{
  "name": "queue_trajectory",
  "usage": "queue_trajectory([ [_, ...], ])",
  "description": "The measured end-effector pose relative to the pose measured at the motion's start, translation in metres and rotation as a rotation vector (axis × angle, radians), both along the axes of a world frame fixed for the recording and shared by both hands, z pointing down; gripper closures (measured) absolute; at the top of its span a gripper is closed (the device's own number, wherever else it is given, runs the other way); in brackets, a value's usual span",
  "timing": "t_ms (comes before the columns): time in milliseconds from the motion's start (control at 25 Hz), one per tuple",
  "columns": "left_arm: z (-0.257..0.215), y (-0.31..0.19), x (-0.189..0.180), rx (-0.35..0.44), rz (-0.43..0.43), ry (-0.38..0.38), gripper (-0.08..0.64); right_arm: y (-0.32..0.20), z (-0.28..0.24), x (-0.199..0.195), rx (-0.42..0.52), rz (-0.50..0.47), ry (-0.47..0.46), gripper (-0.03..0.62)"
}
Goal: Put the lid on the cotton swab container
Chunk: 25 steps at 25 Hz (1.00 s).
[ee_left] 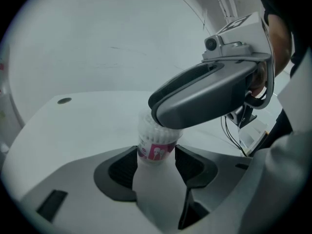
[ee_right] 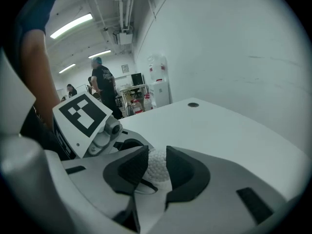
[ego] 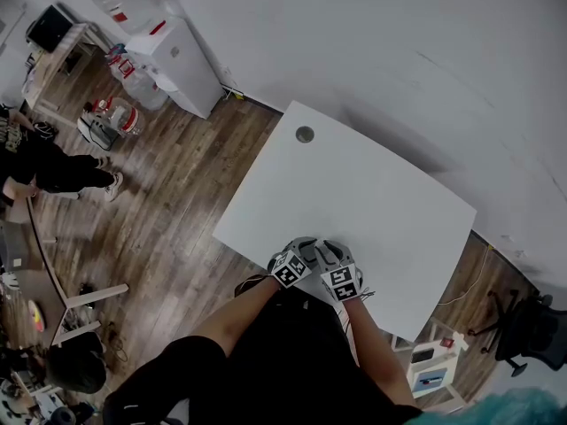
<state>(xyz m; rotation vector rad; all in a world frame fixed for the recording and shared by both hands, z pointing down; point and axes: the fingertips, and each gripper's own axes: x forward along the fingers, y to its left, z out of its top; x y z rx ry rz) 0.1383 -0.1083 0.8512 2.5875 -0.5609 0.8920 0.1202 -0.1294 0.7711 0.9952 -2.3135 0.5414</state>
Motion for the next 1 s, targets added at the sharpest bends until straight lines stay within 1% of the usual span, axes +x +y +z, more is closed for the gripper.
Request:
queue_trajectory([
  [80,0.0005,-0.0011,-0.0014,0.001,-0.005,-0.005,0.314,-0.0014,0.0003,0.0005,0.005,0.014,-0.004,0.475],
  [200,0.0013,-0.0012,-0.0006,-0.001,-0.004,-0.012,0.314,-0.0030,0.0010,0.0032,0.031,0.033,-0.013,0.510],
  [320,0.0018,-0.0013,0.0001,0.000,-0.006,-0.017,0.314,-0.0020,0.0012,0.0036,0.062,0.016,0.007,0.509],
  [520,0.0017,-0.0016,0.0002,0.007,-0.011,-0.022,0.314,-0.0013,0.0037,0.0020,0.080,-0.031,0.055,0.508],
  [720,0.0016,-0.0014,-0.0012,0.007,-0.016,-0.029,0.314,-0.0017,0.0008,-0.0009,0.087,-0.014,0.097,0.508],
  [840,0.0034,-0.0026,-0.0002,0.003,-0.014,-0.030,0.314,-0.0034,0.0024,0.0007,0.081,0.012,0.091,0.509],
  [1000,0.0036,-0.0015,-0.0015,-0.007,-0.014,-0.025,0.314,-0.0037,0.0014,0.0004,0.065,0.019,0.061,0.509],
])
